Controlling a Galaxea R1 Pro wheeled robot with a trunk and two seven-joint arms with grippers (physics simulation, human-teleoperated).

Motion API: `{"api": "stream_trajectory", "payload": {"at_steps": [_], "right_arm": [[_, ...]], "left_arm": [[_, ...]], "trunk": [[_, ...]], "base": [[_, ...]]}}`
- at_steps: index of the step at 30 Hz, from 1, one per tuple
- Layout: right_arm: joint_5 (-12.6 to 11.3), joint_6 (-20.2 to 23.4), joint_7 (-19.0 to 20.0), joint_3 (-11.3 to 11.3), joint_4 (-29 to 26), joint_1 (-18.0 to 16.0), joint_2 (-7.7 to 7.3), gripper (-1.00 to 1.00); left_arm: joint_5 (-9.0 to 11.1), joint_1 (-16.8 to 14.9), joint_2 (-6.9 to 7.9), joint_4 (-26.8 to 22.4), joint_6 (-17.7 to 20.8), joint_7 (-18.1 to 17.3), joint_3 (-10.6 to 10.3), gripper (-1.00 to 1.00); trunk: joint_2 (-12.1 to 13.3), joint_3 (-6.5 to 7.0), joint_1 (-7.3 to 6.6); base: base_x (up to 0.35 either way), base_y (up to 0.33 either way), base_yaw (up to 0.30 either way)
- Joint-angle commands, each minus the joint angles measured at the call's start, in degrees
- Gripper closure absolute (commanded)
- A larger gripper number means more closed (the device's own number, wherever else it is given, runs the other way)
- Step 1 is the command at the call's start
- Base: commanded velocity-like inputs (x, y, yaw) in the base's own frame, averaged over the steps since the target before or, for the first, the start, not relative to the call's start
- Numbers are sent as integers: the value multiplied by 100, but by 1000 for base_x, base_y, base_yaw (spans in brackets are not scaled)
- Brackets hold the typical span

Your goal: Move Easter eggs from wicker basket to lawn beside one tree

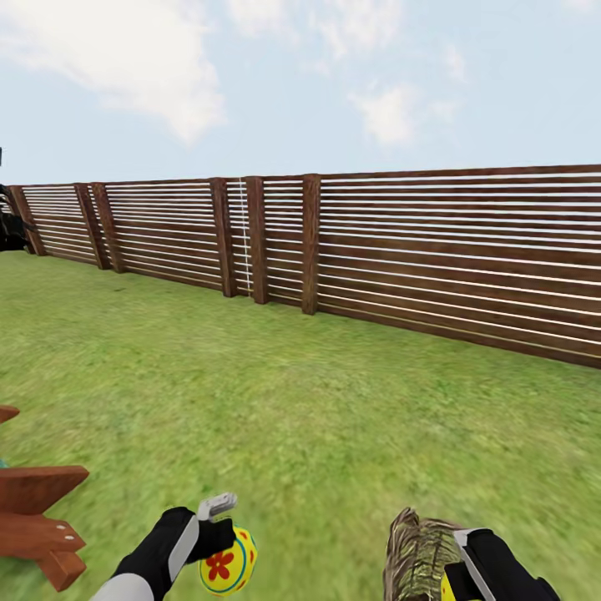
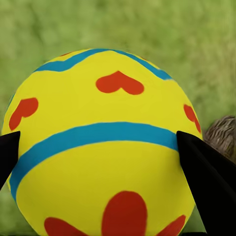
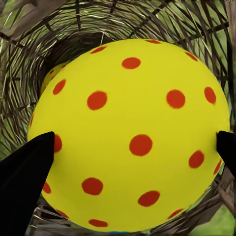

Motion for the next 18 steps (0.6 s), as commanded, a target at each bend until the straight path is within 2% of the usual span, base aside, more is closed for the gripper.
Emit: {"api": "stream_trajectory", "payload": {"at_steps": [1,4,6,10,18], "right_arm": [[15,35,23,6,-4,-2,-5,100],[-18,13,39,-10,2,-2,-29,100],[-19,-216,40,-10,75,-2,-21,100],[-29,-318,30,-9,103,-2,-11,100],[-30,-252,22,-18,96,-1,-11,100]], "left_arm": [[28,-2,-20,33,36,-7,35,100],[29,-2,-35,65,28,-8,45,100],[33,-2,-35,69,14,-8,50,100],[30,-2,-41,117,-510,-5,52,100],[20,-2,-115,140,-550,0,50,100]], "trunk": [[-1,-6,-1],[-1,-6,-1],[-1,-6,-1],[-1,-6,-1],[-1,-6,-1]], "base": [[0,0,0],[0,0,0],[0,0,0],[-7,0,0],[-285,0,0]]}}
